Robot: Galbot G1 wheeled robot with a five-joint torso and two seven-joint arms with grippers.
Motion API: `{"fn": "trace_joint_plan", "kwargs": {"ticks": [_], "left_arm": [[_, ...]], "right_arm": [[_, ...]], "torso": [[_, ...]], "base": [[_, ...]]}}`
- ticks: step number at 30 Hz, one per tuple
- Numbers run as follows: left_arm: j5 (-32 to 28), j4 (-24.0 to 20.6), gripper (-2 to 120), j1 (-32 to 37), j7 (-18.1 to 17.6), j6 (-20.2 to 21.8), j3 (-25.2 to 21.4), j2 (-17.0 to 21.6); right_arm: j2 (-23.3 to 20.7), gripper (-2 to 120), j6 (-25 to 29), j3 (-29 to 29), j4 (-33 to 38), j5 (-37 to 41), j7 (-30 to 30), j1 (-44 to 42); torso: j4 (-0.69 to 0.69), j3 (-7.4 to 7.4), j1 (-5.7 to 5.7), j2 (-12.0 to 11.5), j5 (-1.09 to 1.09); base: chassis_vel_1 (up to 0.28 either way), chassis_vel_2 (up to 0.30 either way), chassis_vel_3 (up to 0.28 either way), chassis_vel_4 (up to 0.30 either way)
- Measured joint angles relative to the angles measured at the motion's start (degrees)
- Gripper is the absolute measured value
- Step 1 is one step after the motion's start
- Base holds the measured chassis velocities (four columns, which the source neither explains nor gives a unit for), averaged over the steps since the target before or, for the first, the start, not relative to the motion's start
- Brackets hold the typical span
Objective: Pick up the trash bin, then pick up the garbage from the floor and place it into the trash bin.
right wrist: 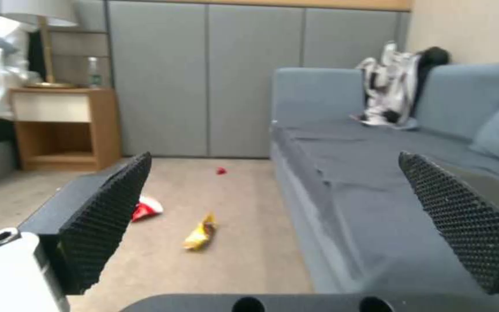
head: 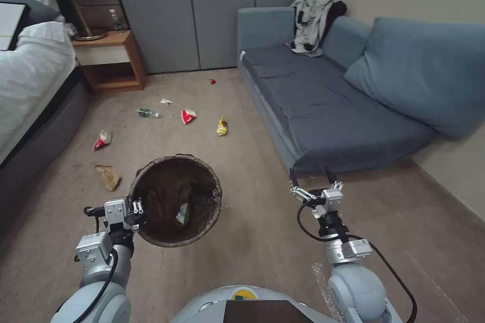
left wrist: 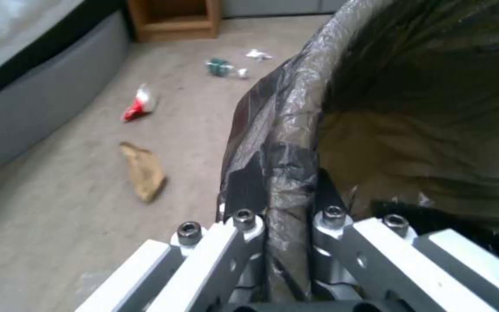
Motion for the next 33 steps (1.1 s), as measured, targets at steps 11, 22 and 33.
{"fn": "trace_joint_plan", "kwargs": {"ticks": [11, 22, 33], "left_arm": [[0.15, 0.00, 3, -0.07, 0.36, -0.25, -0.01, 0.05], [-0.14, 0.00, 3, -0.08, 0.20, -2.09, 0.21, 0.20], [-0.19, 0.00, 3, -0.28, 0.28, -2.10, 0.14, 0.45]], "right_arm": [[0.01, 100, -0.20, 0.15, 0.33, 0.06, 0.41, -0.23], [0.17, 100, -4.49, -0.31, 1.18, 0.02, 4.06, 0.78], [0.02, 100, -7.49, -0.98, 2.63, 0.89, 6.47, 1.84]], "torso": [[0.00, 0.00, 0.00, 0.00, 0.00], [0.00, 0.00, 0.00, 0.00, 0.00], [-0.01, 0.00, 0.00, 0.00, 0.00]], "base": [[0.087, 0.093, 0.102, 0.100], [0.062, 0.065, 0.070, 0.068], [0.000, 0.000, 0.000, 0.000]]}}
